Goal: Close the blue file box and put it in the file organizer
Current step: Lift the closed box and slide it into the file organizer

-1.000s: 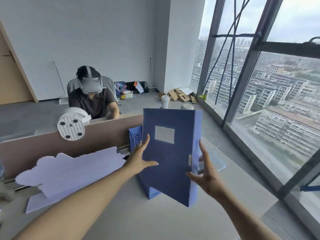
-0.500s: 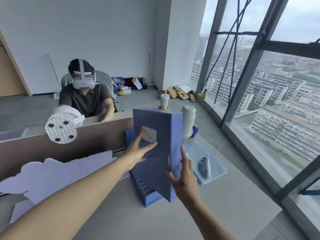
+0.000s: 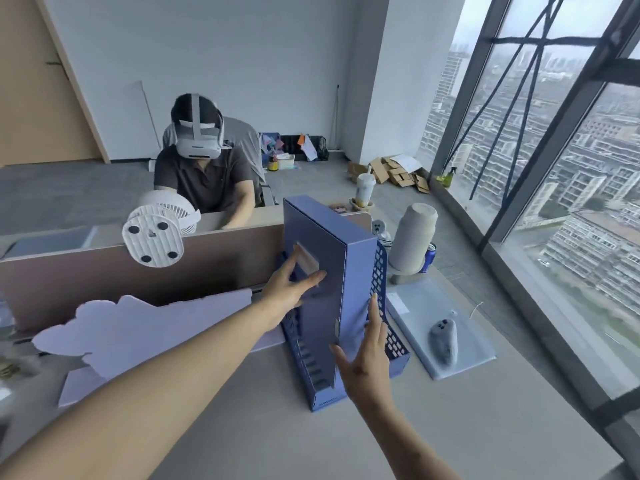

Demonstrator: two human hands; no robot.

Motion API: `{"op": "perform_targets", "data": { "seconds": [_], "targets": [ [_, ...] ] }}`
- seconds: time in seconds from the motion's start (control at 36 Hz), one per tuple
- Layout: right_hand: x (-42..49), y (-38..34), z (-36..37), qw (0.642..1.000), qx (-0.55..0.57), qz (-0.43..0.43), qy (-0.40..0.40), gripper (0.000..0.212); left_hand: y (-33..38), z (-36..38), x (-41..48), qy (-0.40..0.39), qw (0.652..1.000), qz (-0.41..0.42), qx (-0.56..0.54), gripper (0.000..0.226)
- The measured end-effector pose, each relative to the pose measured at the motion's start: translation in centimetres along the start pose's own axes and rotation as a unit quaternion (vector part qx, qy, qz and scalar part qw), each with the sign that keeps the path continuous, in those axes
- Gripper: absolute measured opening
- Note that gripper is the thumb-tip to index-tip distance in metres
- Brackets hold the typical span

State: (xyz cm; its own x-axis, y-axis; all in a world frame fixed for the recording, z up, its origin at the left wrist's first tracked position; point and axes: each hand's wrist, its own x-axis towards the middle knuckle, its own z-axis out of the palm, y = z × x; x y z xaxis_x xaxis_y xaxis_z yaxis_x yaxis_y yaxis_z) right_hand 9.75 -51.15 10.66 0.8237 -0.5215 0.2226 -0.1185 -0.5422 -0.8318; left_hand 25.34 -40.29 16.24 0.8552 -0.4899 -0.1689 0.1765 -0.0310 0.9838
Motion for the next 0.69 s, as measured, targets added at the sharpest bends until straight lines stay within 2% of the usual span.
{"op": "perform_targets", "data": {
  "seconds": [0.17, 0.28, 0.5, 0.69],
  "targets": [
    [0.3, 2.2, 3.4, 0.996, 0.056, 0.064, 0.001, 0.095, -0.6, -0.3, 0.6, 0.023, 1.0, -0.013, -0.009, 0.077],
    [0.2, 3.5, 5.0, 0.994, 0.077, 0.082, 0.005, 0.095, -1.5, -0.6, 0.7, 0.015, 0.999, -0.023, -0.026, 0.089],
    [-1.1, 6.4, 6.4, 0.99, 0.057, 0.128, -0.001, 0.091, -3.8, -0.7, -0.3, -0.018, 0.999, -0.04, -0.03, 0.098],
    [-2.1, 8.1, 7.3, 0.989, 0.027, 0.144, -0.024, 0.085, -5.5, 0.0, -1.3, -0.005, 0.999, -0.037, -0.025, 0.087]
  ]
}}
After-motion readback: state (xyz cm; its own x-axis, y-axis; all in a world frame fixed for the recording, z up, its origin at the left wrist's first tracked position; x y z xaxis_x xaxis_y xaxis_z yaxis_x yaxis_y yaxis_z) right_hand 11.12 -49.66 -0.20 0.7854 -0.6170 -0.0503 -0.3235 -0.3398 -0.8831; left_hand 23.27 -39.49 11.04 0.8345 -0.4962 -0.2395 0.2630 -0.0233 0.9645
